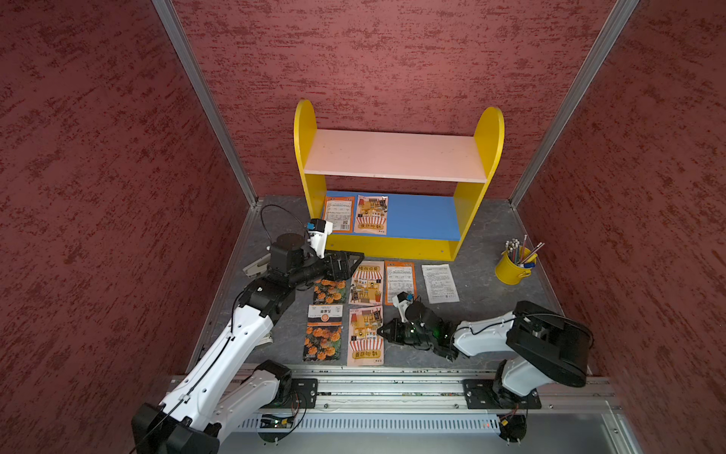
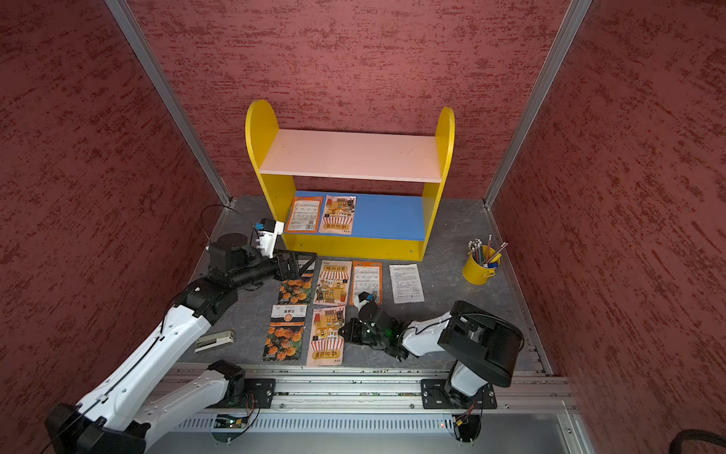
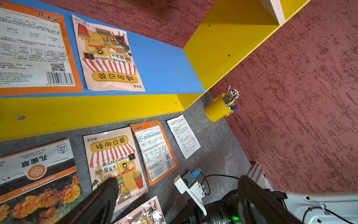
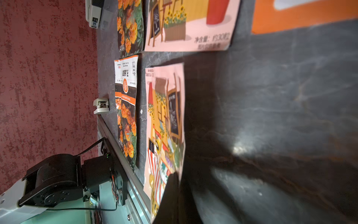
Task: Take the seed bag off the shelf
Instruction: Place the seed packet at the center of the board.
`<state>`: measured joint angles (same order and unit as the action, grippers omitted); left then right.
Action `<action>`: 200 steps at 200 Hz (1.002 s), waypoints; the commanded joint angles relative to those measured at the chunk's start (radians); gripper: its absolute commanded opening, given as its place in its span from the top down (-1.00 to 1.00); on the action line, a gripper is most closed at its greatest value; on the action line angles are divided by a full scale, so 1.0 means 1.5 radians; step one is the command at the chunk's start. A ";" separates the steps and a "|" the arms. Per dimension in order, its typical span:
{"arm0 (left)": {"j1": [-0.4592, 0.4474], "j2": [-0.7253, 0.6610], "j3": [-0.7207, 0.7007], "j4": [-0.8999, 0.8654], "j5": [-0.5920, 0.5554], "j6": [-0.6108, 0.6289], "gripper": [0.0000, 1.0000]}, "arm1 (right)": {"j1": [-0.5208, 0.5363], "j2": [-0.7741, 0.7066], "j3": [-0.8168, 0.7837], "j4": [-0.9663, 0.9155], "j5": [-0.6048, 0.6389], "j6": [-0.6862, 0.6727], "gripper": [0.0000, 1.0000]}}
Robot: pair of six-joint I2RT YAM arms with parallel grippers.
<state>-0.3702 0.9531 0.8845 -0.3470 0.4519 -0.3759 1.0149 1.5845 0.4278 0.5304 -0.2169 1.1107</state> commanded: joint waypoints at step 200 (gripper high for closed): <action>0.009 -0.044 -0.036 -0.020 -0.020 0.013 -0.99 | 0.006 -0.056 -0.004 -0.152 0.071 0.002 0.35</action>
<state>-0.3664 0.9157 0.8349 -0.3534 0.4400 -0.3759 1.0176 1.5726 0.4747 0.4004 -0.1684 1.1275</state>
